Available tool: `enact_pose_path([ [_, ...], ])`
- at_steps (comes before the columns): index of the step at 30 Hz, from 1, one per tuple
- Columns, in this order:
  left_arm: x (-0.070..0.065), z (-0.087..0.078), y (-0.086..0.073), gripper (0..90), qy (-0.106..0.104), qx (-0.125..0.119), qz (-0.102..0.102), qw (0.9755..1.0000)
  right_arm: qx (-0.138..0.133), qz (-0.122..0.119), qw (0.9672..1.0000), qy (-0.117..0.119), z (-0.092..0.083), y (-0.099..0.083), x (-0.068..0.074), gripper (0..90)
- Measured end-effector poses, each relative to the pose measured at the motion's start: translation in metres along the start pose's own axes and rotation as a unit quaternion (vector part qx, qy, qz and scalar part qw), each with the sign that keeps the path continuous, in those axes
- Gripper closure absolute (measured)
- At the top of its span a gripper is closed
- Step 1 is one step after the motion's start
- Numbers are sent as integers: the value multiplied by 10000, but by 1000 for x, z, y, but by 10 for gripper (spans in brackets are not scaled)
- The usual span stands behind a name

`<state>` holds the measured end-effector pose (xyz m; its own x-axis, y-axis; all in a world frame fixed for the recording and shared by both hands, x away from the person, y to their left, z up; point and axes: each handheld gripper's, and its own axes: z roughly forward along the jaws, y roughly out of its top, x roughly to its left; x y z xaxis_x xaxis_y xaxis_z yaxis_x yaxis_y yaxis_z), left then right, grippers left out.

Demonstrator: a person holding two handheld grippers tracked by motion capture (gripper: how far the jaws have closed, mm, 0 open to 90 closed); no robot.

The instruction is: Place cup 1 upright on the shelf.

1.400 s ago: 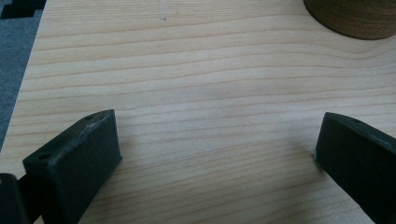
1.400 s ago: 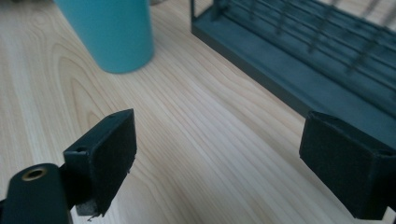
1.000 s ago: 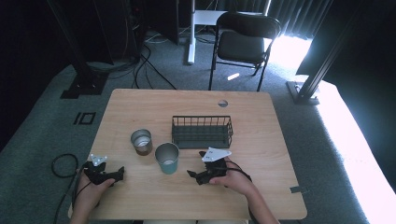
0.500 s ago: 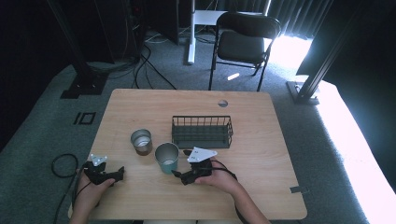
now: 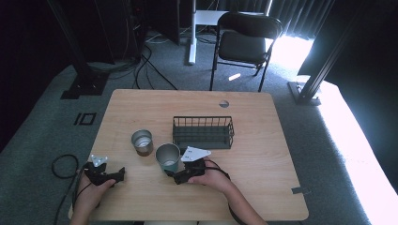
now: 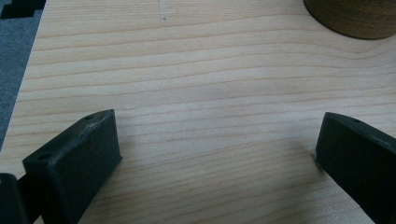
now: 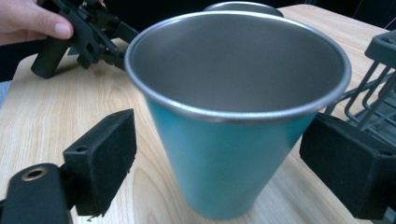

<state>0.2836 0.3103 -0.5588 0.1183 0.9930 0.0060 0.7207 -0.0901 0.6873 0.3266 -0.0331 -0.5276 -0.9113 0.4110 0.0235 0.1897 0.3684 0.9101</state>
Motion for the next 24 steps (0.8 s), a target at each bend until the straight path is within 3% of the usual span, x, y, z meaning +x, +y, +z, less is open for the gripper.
enact_pose_path([
  [10,0,0,0,7,-3,-8,-1,10000,-157,123,9998,38,15,3,2,107],
  [18,0,0,0,7,-4,-8,0,10000,-124,98,9999,38,24,4,5,131],
  [19,0,0,0,7,-2,-6,-1,10000,-142,156,9998,-47,25,5,5,152],
  [24,0,0,0,7,-2,-5,-2,10000,-120,219,9997,-29,25,8,6,154],
])
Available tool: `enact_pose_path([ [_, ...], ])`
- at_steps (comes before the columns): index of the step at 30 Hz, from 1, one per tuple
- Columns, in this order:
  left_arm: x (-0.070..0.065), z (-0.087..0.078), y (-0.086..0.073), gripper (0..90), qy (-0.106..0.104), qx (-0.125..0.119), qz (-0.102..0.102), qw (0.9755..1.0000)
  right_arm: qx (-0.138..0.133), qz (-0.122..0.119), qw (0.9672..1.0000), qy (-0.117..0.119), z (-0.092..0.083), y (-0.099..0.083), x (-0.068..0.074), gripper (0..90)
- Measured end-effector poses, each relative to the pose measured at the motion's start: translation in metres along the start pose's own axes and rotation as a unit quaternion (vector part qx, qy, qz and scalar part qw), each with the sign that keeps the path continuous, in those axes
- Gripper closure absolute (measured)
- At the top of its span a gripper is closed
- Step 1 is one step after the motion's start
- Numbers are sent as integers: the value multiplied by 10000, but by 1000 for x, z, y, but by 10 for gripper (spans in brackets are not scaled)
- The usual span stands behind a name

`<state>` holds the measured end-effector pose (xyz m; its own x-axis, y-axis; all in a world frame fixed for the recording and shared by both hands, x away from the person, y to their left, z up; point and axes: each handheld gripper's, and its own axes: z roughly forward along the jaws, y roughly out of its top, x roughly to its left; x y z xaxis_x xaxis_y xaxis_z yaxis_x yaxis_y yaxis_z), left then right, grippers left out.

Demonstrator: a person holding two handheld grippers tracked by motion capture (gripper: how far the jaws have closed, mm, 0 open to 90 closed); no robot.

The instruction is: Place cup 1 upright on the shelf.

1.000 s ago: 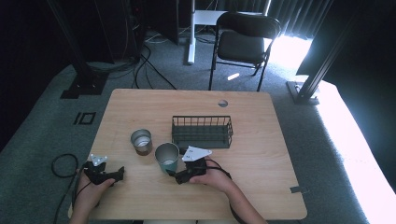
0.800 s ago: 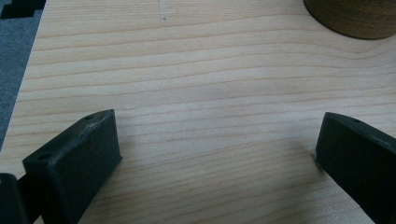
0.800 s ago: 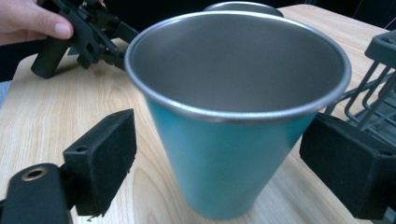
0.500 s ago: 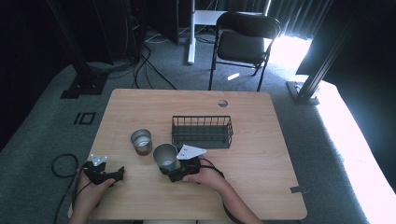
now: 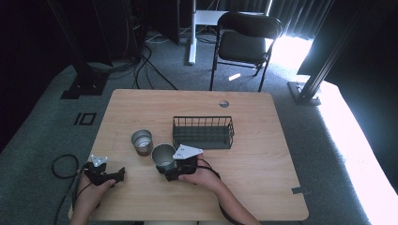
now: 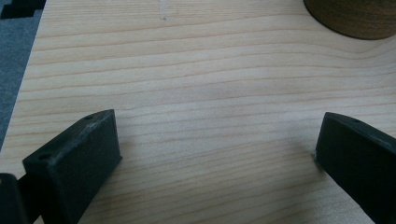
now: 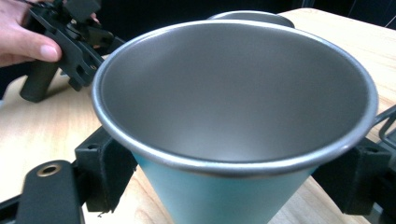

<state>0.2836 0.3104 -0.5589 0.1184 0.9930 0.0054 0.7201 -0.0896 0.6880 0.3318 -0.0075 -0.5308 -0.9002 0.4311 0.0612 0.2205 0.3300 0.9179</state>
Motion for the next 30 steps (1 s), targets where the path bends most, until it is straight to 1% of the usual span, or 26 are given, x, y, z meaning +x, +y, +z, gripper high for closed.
enact_pose_path([
  [5,0,0,0,7,-1,-2,0,10000,-69,-34,10000,-3,-7,8,1,155],
  [7,0,0,0,7,0,-3,0,10000,-79,-37,10000,32,-10,12,2,155],
  [12,0,0,0,7,-2,-13,-16,10000,-107,-142,9998,27,-17,22,4,155],
  [13,0,0,0,7,-2,-14,-17,10000,-129,-106,9999,5,-19,26,5,155],
  [18,0,0,0,7,0,-7,0,10000,-129,-100,9999,36,-26,35,5,155],
  [20,0,0,0,7,0,-10,-3,10000,-154,-44,9999,20,-29,38,4,155],
  [22,0,0,0,7,0,-14,-11,10000,-223,27,9997,-34,-33,41,2,155],
  [26,0,0,0,7,-2,2,-15,10000,-257,8,9996,-148,-39,48,-1,155],
  [28,0,0,0,7,2,-2,-8,10000,-304,67,9993,-221,-42,51,-4,155],
  [30,0,0,0,7,0,6,-5,10000,-407,110,9988,-234,-45,54,-7,155],
])
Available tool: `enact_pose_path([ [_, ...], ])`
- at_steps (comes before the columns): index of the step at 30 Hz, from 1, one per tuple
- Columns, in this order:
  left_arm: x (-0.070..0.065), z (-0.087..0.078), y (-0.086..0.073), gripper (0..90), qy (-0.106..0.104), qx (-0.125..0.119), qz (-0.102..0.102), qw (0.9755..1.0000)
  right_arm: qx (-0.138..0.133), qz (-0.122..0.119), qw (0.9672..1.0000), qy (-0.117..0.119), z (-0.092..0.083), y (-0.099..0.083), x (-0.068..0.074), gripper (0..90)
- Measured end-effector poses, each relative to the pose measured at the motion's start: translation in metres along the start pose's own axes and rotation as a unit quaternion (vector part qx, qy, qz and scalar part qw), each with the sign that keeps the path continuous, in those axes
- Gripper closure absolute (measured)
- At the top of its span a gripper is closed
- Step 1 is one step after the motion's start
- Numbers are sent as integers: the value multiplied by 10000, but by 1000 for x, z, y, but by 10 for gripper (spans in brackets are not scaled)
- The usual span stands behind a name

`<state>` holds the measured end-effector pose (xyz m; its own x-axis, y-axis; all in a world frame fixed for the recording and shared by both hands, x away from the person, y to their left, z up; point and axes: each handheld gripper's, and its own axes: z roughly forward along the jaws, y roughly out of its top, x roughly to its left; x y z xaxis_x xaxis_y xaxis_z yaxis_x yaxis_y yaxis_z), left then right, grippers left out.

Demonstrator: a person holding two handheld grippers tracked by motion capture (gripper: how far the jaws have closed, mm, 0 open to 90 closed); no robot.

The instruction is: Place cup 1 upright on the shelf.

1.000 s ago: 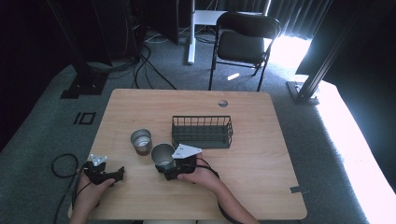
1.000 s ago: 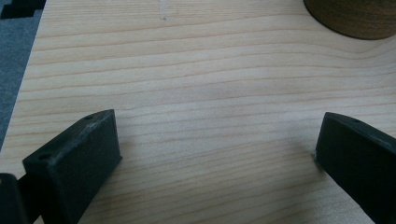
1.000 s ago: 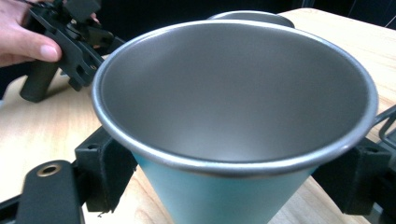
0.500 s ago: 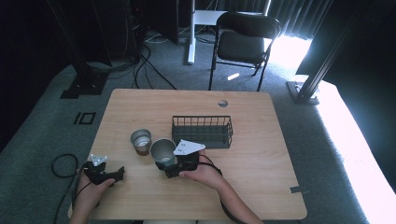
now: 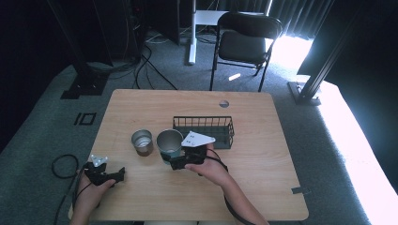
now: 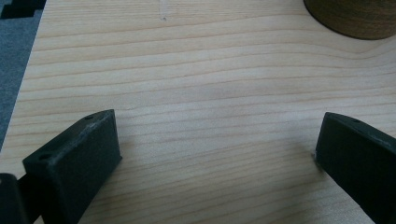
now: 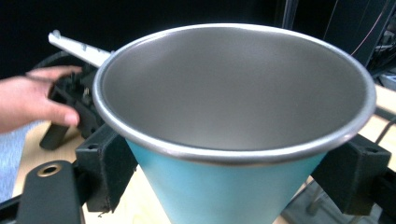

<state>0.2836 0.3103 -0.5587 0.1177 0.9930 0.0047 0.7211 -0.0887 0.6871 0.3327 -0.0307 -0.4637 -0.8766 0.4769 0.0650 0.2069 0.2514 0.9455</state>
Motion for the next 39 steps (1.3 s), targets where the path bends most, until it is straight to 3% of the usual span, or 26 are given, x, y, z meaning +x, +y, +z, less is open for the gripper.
enact_pose_path([
  [9,0,0,0,7,1,-4,-3,10000,-247,-32,9991,-349,-18,20,-17,155],
  [15,0,0,0,7,1,-5,-2,10000,-404,30,9961,-788,-32,34,-33,155],
  [16,0,0,0,7,1,-20,-7,10000,-434,34,9941,-992,-36,36,-38,155],
  [17,0,0,0,7,-2,-13,-4,10000,-434,34,9941,-992,-36,36,-38,155],
  [18,0,0,0,7,0,-5,0,10000,-415,53,9917,-1219,-40,37,-44,155],
  [21,0,0,0,7,2,-11,0,10000,-438,55,9893,-1393,-43,36,-50,156],
  [22,0,0,0,7,4,-13,-1,10000,-453,77,9857,-1619,-47,35,-56,156],
  [23,0,0,0,7,4,-13,-1,10000,-453,77,9857,-1619,-47,35,-56,156],
  [26,0,0,0,7,2,-14,-12,10000,-431,121,9799,-1946,-54,31,-69,156],
  [27,0,0,0,7,2,-14,-12,10000,-431,121,9799,-1946,-54,31,-69,156],
  [28,0,0,0,7,1,-6,-4,10000,-436,151,9764,-2111,-57,27,-75,156],
  [30,0,0,0,7,2,-6,9,10000,-405,178,9751,-2175,-58,25,-78,156],
  [32,0,0,0,7,1,-7,-2,10000,-359,223,9703,-2381,-61,20,-87,156],
  [33,0,0,0,7,1,-7,-2,10000,-359,223,9703,-2381,-61,20,-87,156],
  [36,0,0,0,7,1,-11,-8,10000,-320,288,9657,-2562,-64,14,-95,156],
  [38,0,0,0,7,2,-4,9,10000,-255,380,9598,-2768,-67,5,-104,156],
  [39,0,0,0,7,2,-4,8,10000,-255,380,9598,-2768,-67,5,-104,156],
])
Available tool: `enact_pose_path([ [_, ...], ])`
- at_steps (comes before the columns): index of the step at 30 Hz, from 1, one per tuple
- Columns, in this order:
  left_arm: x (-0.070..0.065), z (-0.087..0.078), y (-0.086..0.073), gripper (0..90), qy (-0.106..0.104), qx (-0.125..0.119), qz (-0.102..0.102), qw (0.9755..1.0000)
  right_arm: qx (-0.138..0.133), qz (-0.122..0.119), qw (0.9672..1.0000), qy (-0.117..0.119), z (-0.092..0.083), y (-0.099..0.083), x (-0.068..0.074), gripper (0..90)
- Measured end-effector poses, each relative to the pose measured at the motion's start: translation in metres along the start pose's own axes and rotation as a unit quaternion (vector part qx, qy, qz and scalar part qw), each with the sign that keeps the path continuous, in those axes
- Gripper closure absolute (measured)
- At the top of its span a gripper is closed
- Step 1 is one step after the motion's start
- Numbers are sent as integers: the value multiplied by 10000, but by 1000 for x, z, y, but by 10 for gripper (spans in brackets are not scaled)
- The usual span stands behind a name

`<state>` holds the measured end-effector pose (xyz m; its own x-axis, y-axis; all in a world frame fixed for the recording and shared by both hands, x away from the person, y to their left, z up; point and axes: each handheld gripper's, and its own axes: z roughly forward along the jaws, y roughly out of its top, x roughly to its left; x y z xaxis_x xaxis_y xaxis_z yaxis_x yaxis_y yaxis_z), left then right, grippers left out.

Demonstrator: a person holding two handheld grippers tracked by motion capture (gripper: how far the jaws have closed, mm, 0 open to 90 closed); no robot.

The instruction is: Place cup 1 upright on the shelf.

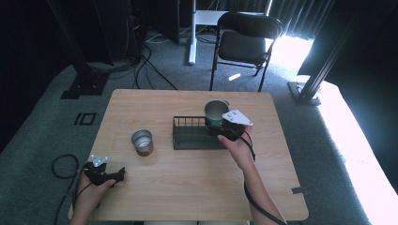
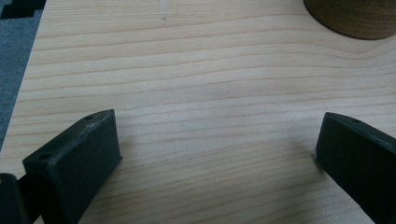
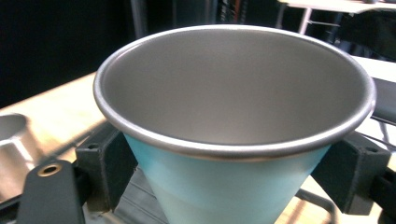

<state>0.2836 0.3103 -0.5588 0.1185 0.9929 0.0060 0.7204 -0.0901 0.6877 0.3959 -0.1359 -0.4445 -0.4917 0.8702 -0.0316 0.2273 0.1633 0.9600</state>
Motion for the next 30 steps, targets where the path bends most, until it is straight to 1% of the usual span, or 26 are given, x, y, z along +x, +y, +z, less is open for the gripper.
enact_pose_path([
  [1,0,0,0,7,-2,0,-7,10000,73,59,9999,-63,1,-5,-6,156],
  [3,0,0,0,7,-2,1,-7,10000,80,68,9999,-99,2,-8,-8,156],
  [4,0,0,0,7,-2,0,-7,10000,112,95,9998,-110,2,-10,-10,156],
  [5,0,0,0,7,-1,2,-8,10000,147,177,9996,-141,3,-14,-12,156],
  [7,0,0,0,7,-2,1,-8,10000,178,213,9995,-139,5,-18,-14,156],
  [10,0,0,0,7,-2,0,-7,10000,231,217,9993,-193,7,-22,-15,156],
  [12,0,0,0,7,-3,2,-5,10000,258,293,9991,-186,9,-26,-15,156],
  [17,0,0,0,7,-5,-7,-8,10000,307,365,9987,-176,13,-33,-15,156],
  [25,0,0,0,7,-4,-5,-8,10000,408,323,9984,-239,17,-41,-14,155],
  [30,0,0,0,7,-2,2,-8,10000,378,369,9983,-252,18,-43,-14,155],
])
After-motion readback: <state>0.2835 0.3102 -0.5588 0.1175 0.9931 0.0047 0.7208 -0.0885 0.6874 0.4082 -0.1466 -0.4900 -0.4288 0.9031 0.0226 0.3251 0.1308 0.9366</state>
